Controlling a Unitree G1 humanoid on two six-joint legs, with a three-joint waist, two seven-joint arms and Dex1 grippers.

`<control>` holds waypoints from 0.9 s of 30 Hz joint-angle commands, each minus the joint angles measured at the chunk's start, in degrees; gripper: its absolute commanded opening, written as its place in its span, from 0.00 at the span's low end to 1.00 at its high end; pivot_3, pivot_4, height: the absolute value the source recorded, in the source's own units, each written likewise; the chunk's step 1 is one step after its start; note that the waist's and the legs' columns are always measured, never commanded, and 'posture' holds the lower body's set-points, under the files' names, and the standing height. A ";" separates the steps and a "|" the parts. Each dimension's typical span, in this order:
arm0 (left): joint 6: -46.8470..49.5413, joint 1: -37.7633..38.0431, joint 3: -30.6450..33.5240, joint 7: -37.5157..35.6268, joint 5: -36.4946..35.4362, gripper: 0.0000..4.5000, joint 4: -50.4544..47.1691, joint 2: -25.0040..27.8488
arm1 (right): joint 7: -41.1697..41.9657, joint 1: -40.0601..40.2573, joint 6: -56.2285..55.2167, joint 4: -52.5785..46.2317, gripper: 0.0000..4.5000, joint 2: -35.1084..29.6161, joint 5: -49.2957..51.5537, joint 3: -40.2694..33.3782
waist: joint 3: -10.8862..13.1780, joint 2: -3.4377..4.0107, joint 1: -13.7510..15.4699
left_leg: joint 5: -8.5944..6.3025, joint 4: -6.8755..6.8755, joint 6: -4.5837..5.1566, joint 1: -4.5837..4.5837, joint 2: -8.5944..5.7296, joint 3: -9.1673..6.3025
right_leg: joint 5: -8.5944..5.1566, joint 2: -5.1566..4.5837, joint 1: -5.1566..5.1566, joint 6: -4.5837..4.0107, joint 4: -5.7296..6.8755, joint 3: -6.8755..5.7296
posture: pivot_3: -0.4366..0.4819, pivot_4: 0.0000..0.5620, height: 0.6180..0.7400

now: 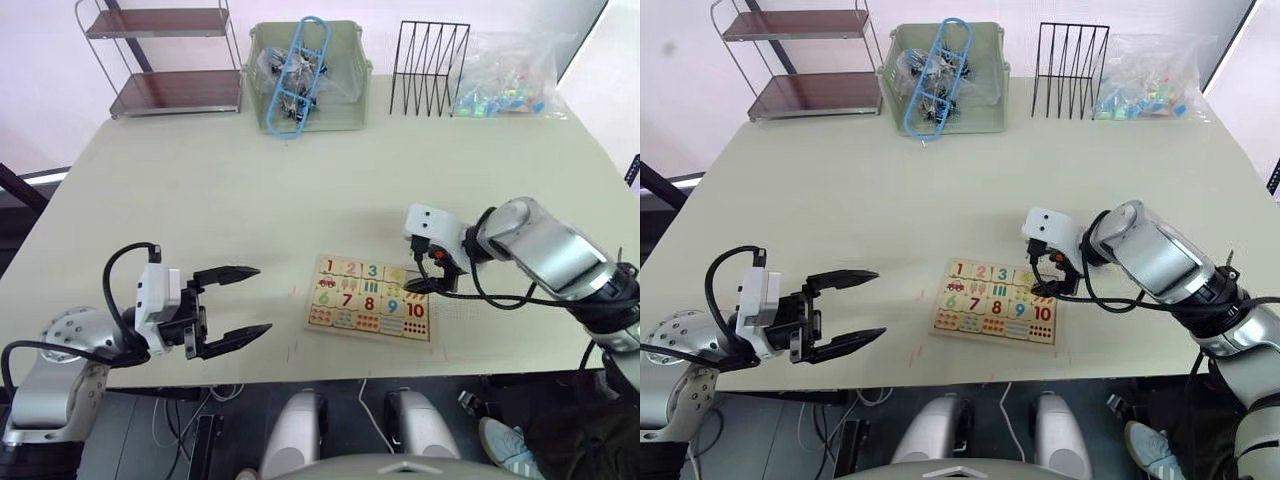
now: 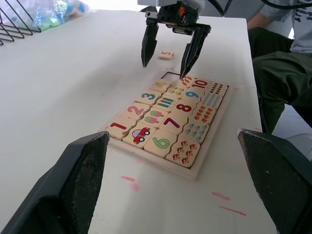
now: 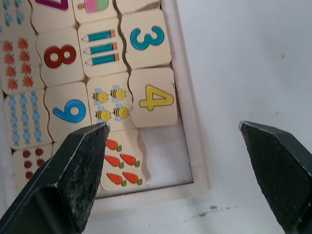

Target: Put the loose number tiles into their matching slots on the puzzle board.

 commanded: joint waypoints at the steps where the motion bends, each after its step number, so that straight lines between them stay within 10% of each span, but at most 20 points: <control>1: -0.97 0.13 1.36 -0.18 -0.31 1.00 -0.41 -0.21 | -1.20 3.63 -5.23 -1.95 0.99 0.38 1.64 -7.25 | 0.00 0.00 0.03 | 0.00 0.02 0.00 -0.03 0.00 -0.03 | 0.00 0.00 0.00 0.00 0.00 -0.03 | 0.48 0.27 1.00; 12: -0.81 0.03 1.41 -0.43 -0.38 1.00 -0.21 -0.18 | -5.93 19.97 -19.05 -3.49 0.03 6.43 5.67 -20.67 | -0.01 -0.01 0.14 | 0.00 0.06 0.00 -0.36 -0.05 -0.25 | 0.01 0.04 -0.20 0.02 0.00 -0.19 | 0.48 0.27 1.00; 27: -0.51 -0.70 1.09 -0.76 -0.28 1.00 0.03 -0.12 | -3.57 33.18 -38.56 -1.58 0.03 11.01 5.67 -22.18 | -0.01 -0.02 0.14 | 0.01 0.12 0.00 -0.30 -0.05 -0.27 | 0.01 0.11 -0.14 0.03 0.06 -0.18 | 0.48 0.27 1.00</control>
